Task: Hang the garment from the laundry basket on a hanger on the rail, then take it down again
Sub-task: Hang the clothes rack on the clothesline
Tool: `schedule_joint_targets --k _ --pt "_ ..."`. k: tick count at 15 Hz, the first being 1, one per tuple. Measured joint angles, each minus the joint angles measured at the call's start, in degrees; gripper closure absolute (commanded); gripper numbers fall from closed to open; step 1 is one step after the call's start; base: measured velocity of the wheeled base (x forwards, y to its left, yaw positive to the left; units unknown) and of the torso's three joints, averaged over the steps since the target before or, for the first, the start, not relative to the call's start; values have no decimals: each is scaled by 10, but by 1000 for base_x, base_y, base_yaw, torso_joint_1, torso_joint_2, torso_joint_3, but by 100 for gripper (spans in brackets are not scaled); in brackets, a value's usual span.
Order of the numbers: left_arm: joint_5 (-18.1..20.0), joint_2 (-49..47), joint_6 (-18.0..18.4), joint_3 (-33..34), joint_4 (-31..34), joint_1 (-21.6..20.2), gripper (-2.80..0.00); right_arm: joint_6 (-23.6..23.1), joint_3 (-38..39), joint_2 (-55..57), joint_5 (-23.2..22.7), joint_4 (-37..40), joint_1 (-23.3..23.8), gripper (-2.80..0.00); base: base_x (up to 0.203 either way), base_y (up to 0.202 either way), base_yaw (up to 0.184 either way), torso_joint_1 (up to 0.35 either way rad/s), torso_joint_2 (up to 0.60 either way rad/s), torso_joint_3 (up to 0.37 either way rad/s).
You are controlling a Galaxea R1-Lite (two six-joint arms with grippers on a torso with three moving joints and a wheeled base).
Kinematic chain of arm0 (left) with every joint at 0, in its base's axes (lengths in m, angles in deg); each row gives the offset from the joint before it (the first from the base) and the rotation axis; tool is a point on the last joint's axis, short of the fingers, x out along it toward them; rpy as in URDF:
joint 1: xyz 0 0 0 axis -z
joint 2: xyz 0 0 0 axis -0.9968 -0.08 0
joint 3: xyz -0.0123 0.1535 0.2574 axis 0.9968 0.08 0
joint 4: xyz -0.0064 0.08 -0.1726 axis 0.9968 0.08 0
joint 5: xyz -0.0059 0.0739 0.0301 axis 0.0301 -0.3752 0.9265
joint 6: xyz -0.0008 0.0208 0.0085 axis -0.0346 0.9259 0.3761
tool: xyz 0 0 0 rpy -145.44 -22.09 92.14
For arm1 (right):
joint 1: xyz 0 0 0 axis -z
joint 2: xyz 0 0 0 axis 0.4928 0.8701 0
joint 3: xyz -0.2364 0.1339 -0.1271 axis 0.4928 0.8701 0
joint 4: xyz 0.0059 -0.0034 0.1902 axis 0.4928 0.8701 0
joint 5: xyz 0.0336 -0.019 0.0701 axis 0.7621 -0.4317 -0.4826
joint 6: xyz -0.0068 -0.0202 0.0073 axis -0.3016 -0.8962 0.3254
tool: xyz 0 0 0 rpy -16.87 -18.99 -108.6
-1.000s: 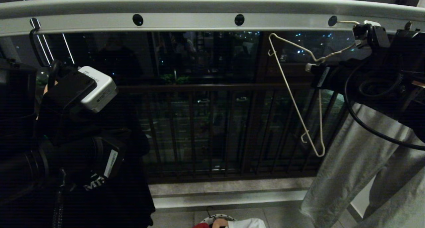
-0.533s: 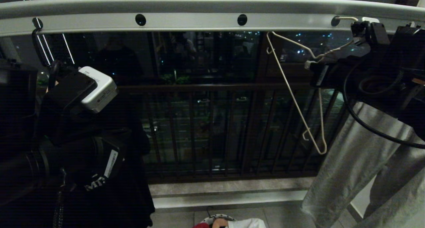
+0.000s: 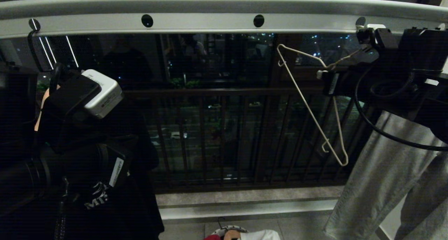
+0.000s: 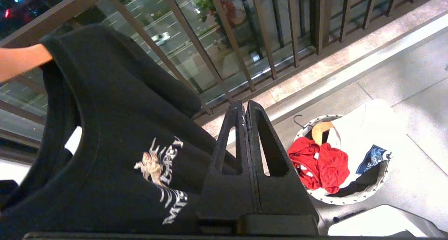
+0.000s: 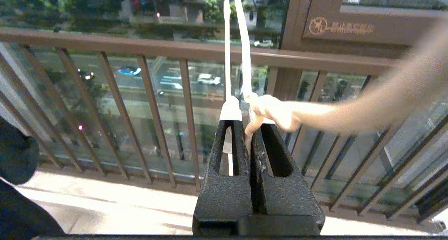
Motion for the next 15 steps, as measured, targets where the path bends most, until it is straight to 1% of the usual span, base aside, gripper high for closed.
schedule_joint_targets --k 6,7,15 --pt "0 0 0 0 0 0 0 0 22 6 1 -5 -1 0 0 0 0 0 0 0" --pt "0 0 0 0 0 0 0 0 23 5 2 -4 -1 -280 0 0 0 0 0 0" --pt "0 -2 1 1 0 0 0 0 43 -6 1 -1 -2 -280 0 0 0 0 0 0"
